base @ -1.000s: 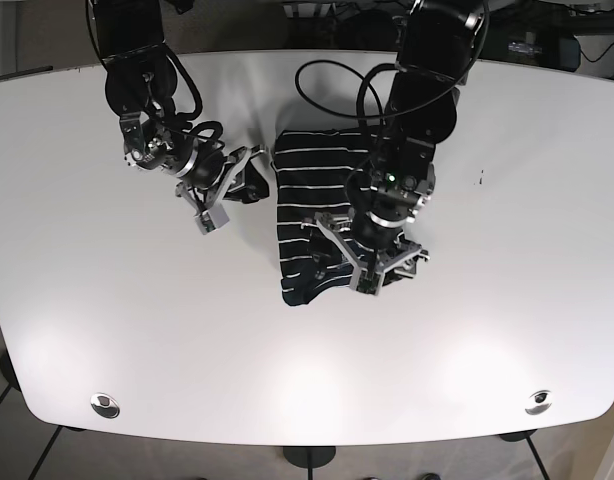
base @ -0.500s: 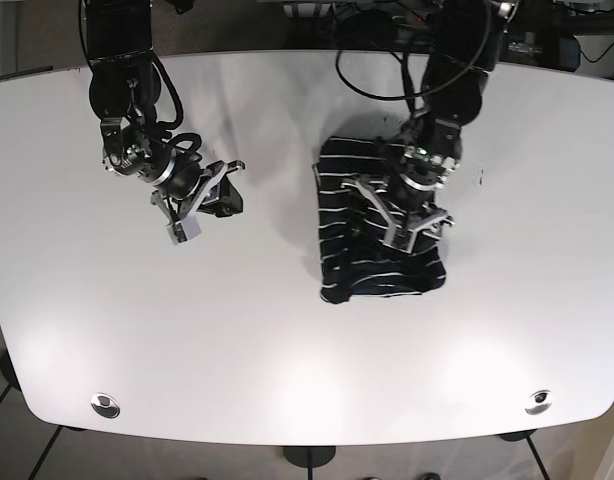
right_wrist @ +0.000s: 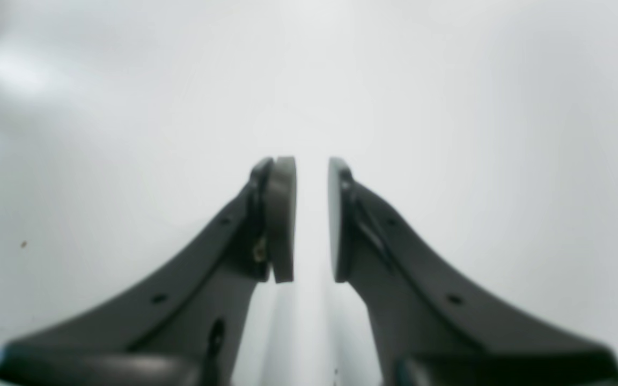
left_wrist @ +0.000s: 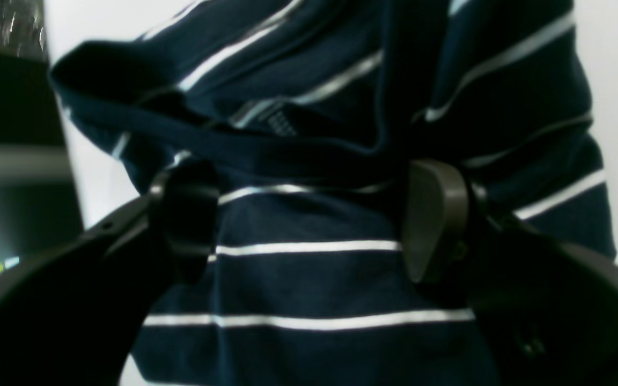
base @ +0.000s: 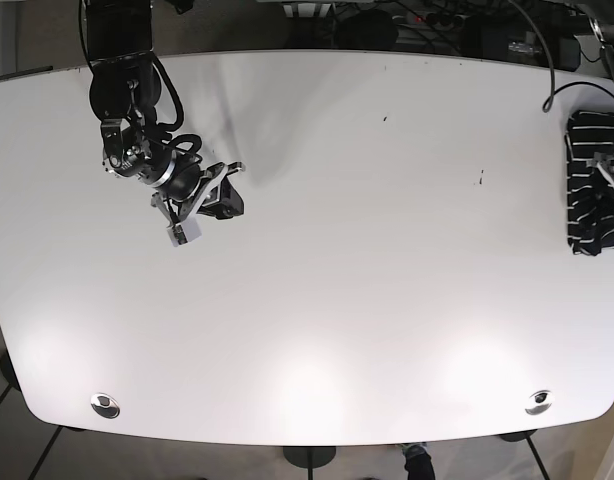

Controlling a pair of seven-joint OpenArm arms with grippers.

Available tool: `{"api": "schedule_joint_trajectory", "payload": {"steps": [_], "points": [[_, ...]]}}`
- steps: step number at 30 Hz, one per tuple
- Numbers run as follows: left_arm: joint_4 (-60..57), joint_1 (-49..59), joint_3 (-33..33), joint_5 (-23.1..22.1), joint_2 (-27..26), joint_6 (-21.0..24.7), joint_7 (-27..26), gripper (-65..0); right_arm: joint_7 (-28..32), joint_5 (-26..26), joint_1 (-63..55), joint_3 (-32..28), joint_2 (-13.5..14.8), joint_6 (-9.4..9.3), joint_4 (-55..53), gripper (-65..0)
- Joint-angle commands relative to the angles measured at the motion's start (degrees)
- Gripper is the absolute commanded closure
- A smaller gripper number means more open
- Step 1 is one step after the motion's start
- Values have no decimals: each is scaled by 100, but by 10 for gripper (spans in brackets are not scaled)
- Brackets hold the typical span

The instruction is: Fold the T-shirt properly

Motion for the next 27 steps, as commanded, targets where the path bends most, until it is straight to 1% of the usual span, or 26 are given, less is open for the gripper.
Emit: {"api": "schedule_joint_trajectory", "payload": {"steps": [1, 2, 3, 4, 6, 8, 10, 11, 12, 14, 16, 19, 21, 23, 25, 26, 27], "points": [[-449, -106, 7, 252, -388, 10, -139, -476, 139, 88, 102, 30, 53, 58, 124, -95], [-467, -106, 7, 226, -485, -25, -271, -476, 139, 88, 102, 30, 53, 58, 124, -95], [-362, -106, -28, 217, -546, -157, -341, -476, 139, 79, 102, 30, 53, 58, 141, -95], [-36, -106, -63, 182, -590, -394, -350, -476, 139, 61, 93, 30, 53, 40, 264, -95], [588, -18, -309, -29, -573, -667, -323, -476, 139, 61, 75, 21, 45, 23, 414, -95], [1353, 325, -582, -302, -555, -763, -86, -476, 139, 61, 75, 21, 36, 14, 510, -95], [2346, 598, -731, -609, -423, -763, 301, -476, 139, 52, 67, 21, 53, 14, 581, -95], [2838, 642, -757, -715, -274, -763, 529, -476, 139, 52, 58, 21, 53, 14, 607, -95], [3515, 650, -757, -750, -89, -763, 872, -476, 139, 52, 40, 30, 106, 14, 704, -95], [4236, 650, -757, -741, 254, -763, 1206, -476, 139, 52, -100, 30, 176, 5, 915, -95], [5001, 624, -757, -733, 781, -772, 1488, -476, 139, 52, -268, 74, 194, 5, 1196, -95], [5907, 659, -757, -733, 1484, -772, 1971, -476, 139, 52, -610, 654, 150, 5, 1530, -100], [6417, 721, -775, -733, 1959, -772, 2498, -476, 130, 52, -813, 927, 150, 5, 1759, -101], [6671, 782, -775, -733, 2364, -781, 2894, -476, 121, 61, -909, 1059, 150, 5, 1882, -101], [6733, 1037, -775, -733, 2803, -781, 3000, -476, 103, 61, -1032, 1050, 159, 5, 2040, -109], [6795, 1231, -775, -733, 2996, -755, 3000, -476, 103, 61, -1120, 1032, 159, 5, 2084, -154], [6856, 1380, -775, -733, 3181, -746, 3008, -479, 103, 52, -1129, 1024, 159, 5, 2084, -224]]}}
